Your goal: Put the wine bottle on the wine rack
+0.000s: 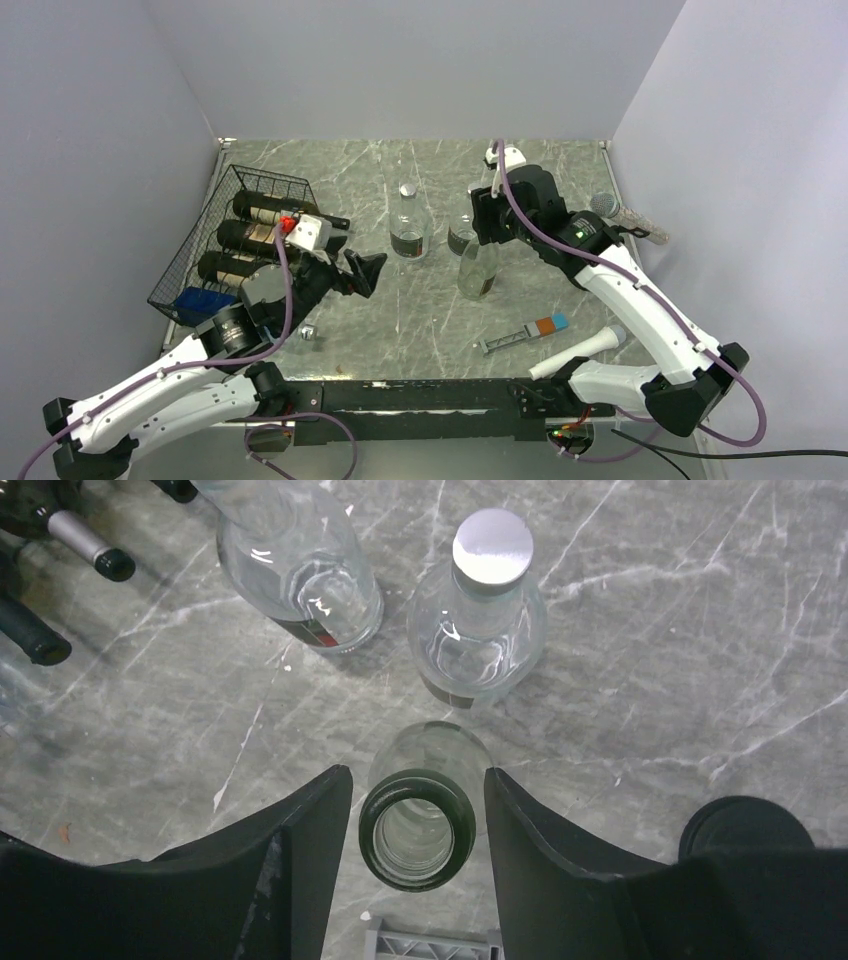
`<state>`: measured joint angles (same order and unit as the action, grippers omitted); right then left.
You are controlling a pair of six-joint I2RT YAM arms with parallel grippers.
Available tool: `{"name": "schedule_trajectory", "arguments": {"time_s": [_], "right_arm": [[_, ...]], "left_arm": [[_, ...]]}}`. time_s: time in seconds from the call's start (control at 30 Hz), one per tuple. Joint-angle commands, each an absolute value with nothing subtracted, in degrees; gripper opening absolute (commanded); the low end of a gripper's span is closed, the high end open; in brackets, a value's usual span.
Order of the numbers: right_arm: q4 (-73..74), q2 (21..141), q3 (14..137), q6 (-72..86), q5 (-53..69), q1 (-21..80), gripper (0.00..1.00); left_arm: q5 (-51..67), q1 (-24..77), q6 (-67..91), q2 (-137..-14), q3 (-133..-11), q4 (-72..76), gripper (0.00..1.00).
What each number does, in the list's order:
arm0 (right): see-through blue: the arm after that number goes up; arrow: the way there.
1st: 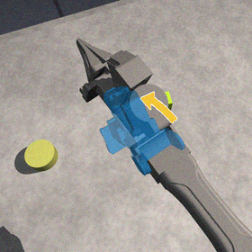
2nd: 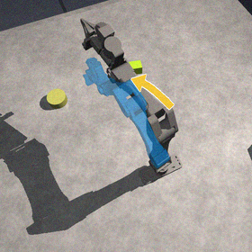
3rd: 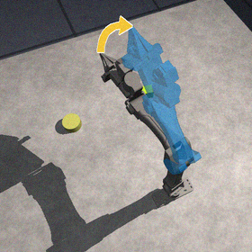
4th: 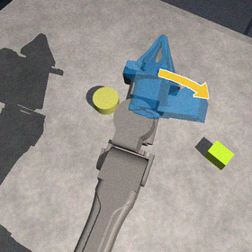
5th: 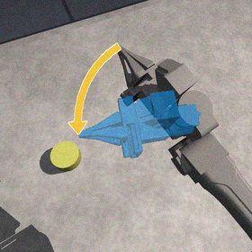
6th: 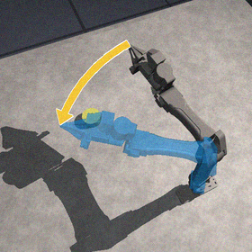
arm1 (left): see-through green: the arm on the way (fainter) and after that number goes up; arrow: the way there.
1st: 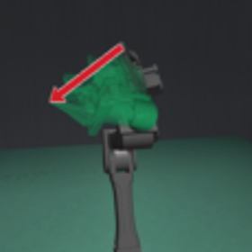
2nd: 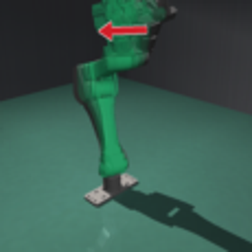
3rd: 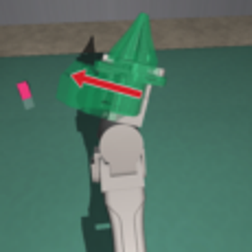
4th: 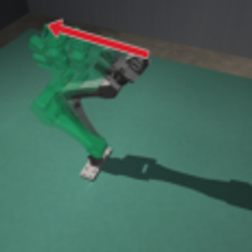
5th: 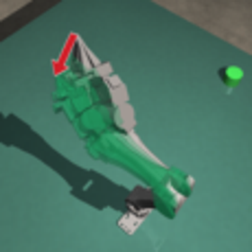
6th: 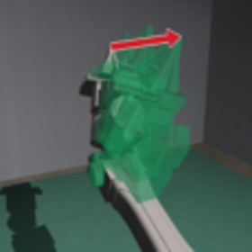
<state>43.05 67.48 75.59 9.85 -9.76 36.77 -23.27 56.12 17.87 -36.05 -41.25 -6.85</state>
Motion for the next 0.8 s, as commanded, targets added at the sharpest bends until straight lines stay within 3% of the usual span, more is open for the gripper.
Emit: {"name": "schedule_trajectory", "arguments": {"time_s": [0.0, 0.17, 0.27, 0.33, 0.77], "right_arm": [[41.4, 67.7, 74.4, 12.1, -8.6, 36.6, 0.54], [40.5, 68.3, 73.4, 11.8, -7.8, 36.6, 0.46], [39.0, 67.9, 72.7, 11.5, -7.0, 36.4, 0.25], [39.3, 68.1, 73.4, 11.4, -6.3, 36.2, 0.01], [41.1, 66.4, 83.4, 12.6, 10.9, 36.2, 0.0]], "left_arm": [[-26.4, 56.2, 18.8, -37.2, -43.1, -8.2, 0.99], [-25.3, 56.2, 18.4, -37.4, -43.0, -7.4, 0.99], [-24.7, 56.2, 18.4, -37.5, -43.0, -7.2, 0.99], [-23.9, 56.2, 18.5, -37.5, -43.3, -7.3, 0.99], [-11.3, 56.2, 17.7, -37.7, -41.8, -4.2, 0.99]]}}
